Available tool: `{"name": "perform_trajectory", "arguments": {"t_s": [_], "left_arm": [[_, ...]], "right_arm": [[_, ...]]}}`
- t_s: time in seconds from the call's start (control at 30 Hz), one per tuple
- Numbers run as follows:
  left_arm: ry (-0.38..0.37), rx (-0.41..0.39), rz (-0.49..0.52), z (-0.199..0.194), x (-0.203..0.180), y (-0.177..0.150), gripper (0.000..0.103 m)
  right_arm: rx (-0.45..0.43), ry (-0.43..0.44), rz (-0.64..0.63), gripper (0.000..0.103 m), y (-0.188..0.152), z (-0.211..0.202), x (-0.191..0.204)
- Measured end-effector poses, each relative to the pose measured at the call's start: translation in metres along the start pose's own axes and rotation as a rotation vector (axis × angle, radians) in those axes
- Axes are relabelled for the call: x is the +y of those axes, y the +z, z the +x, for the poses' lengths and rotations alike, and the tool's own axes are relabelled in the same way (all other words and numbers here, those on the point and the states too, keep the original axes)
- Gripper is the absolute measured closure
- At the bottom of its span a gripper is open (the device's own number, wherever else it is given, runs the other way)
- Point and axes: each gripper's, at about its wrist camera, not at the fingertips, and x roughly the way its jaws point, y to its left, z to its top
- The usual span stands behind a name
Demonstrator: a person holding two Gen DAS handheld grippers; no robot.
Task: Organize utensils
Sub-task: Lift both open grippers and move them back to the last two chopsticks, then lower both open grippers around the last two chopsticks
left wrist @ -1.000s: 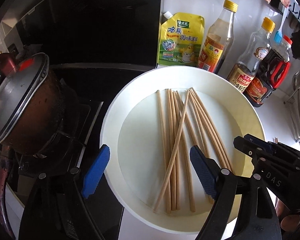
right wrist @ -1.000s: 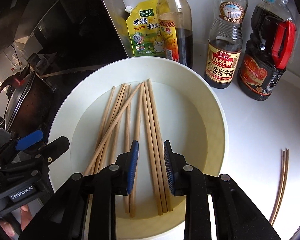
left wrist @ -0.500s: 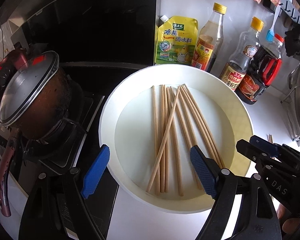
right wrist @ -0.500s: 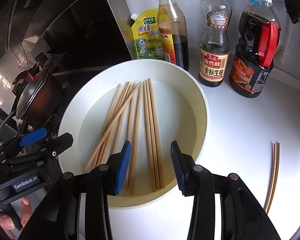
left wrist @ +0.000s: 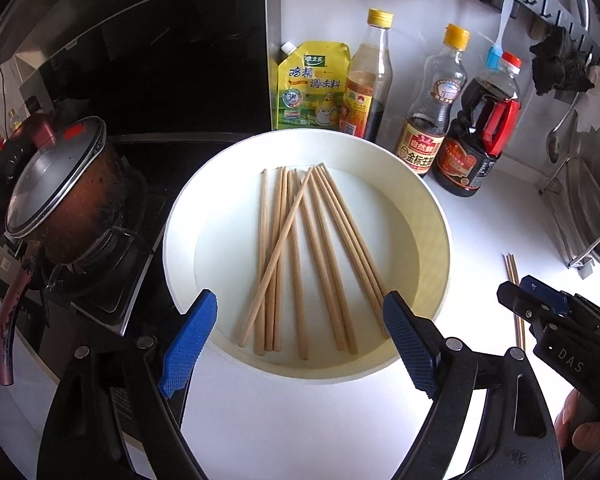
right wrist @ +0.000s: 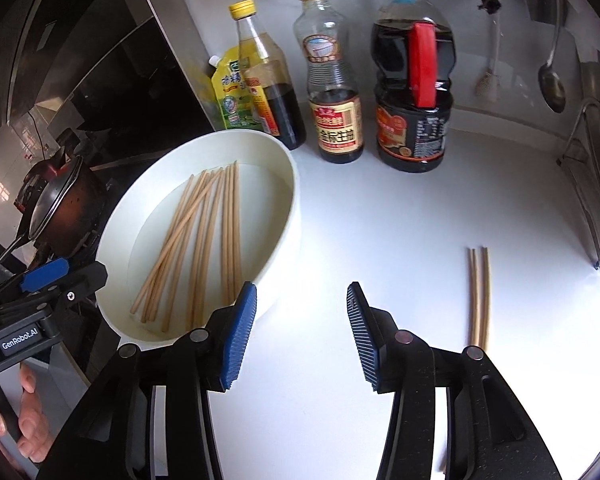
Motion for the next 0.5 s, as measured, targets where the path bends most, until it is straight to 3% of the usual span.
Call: {"name": "perform_trajectory", "arguments": {"t_s": [0.5], "left_arm": [[-0.079, 0.025, 0.152, 0.003, -0.109, -0.021, 0.018]], "right_arm": [[-0.018, -0.140, 0.159, 0.058, -0.051, -0.033, -0.119]]}}
